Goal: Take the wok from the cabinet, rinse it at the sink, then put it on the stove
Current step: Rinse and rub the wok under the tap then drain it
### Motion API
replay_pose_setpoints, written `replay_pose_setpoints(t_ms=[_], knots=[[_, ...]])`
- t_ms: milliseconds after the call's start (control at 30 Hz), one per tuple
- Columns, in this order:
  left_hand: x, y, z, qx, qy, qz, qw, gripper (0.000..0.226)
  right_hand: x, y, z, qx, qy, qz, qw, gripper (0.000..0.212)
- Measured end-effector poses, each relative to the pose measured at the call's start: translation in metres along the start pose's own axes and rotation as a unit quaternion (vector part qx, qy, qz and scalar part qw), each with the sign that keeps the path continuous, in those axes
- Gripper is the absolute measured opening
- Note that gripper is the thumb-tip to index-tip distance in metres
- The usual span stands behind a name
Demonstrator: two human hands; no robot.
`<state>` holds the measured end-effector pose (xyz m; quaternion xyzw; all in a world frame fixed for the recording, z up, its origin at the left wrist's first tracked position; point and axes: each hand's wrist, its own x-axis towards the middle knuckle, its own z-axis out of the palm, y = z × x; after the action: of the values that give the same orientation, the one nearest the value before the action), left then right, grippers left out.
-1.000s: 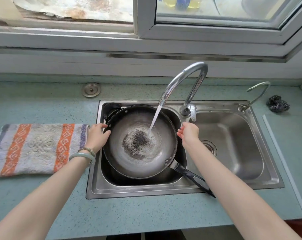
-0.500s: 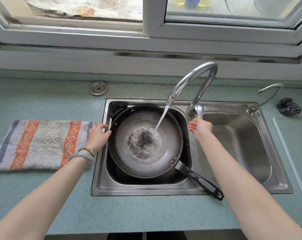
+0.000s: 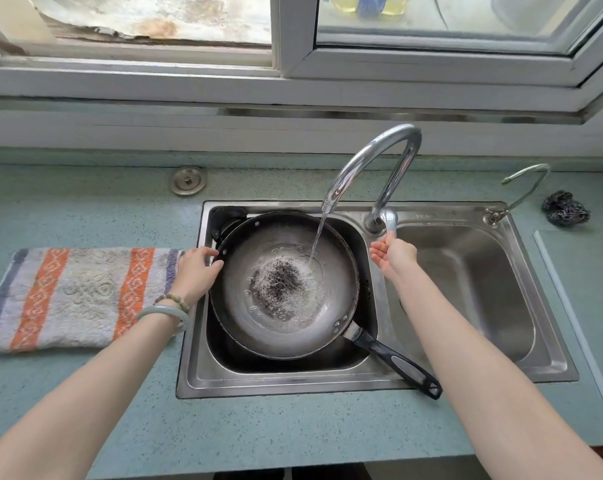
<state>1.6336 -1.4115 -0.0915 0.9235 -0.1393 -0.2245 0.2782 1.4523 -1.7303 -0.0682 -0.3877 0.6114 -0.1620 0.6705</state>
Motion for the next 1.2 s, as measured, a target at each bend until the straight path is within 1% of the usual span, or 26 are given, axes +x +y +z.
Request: replay_pose_setpoints(t_ms=[267,367,400,467,500,533,567,633,700,833,900,967,1033,1067,1100,1133,1200], knots=[[0.003,-0.002,0.002,0.011,-0.01,-0.009,1.0,0.033,-0.002,-0.002,0.001,0.004,-0.002,0.001,1.0,0.038],[0.002,0.001,0.004,0.026,-0.002,-0.005,1.0,0.033,-0.002,0.0,0.001,0.001,0.012,-0.009,1.0,0.04],[0.001,0.001,0.005,0.026,-0.001,-0.003,1.0,0.032,-0.003,0.002,0.0,-0.005,0.035,-0.02,0.999,0.038],[0.001,0.001,0.006,0.018,0.0,0.002,1.0,0.033,-0.01,0.007,0.001,0.01,0.115,-0.053,0.992,0.024],[0.001,0.001,0.007,0.014,-0.001,0.002,1.0,0.033,-0.016,0.012,0.005,0.028,0.142,-0.065,0.987,0.017],[0.001,0.0,0.007,0.011,-0.001,0.002,1.0,0.032,-0.023,0.017,0.012,0.044,0.132,-0.068,0.988,0.009],[0.002,0.0,0.008,0.008,0.0,0.003,1.0,0.032,-0.032,0.02,0.021,0.059,0.095,-0.067,0.991,0.006],[0.002,0.0,0.009,0.005,0.001,0.002,1.0,0.032,-0.048,0.026,0.041,0.059,0.008,-0.072,0.996,0.021],[0.0,0.002,0.007,0.002,0.0,0.001,1.0,0.032,-0.059,0.026,0.059,0.035,-0.047,-0.09,0.994,0.023],[-0.003,0.004,0.004,-0.006,0.001,0.007,1.0,0.032,-0.07,0.027,0.076,-0.052,-0.145,-0.12,0.981,0.015],[-0.003,-0.001,0.003,-0.008,-0.003,0.005,1.0,0.032,-0.073,0.026,0.076,-0.059,-0.164,-0.123,0.977,0.012],[-0.001,-0.004,0.001,-0.015,-0.012,0.002,1.0,0.032,-0.076,0.022,0.072,-0.066,-0.159,-0.127,0.977,0.006],[0.003,-0.006,0.001,-0.02,-0.011,0.006,1.0,0.031,-0.07,0.022,0.063,-0.12,-0.142,-0.143,0.972,0.011],[0.006,-0.006,0.0,-0.017,-0.006,0.011,1.0,0.031,-0.065,0.025,0.055,-0.175,-0.135,-0.158,0.963,0.014],[0.009,-0.006,0.0,-0.012,-0.002,0.015,1.0,0.032,-0.06,0.029,0.046,-0.244,-0.13,-0.174,0.945,0.018],[0.013,-0.006,-0.001,-0.009,0.0,0.018,1.0,0.034,-0.054,0.035,0.035,-0.322,-0.13,-0.189,0.919,0.019],[0.023,-0.003,-0.003,-0.011,0.002,0.01,1.0,0.038,-0.045,0.051,0.005,-0.481,-0.13,-0.195,0.845,0.019]])
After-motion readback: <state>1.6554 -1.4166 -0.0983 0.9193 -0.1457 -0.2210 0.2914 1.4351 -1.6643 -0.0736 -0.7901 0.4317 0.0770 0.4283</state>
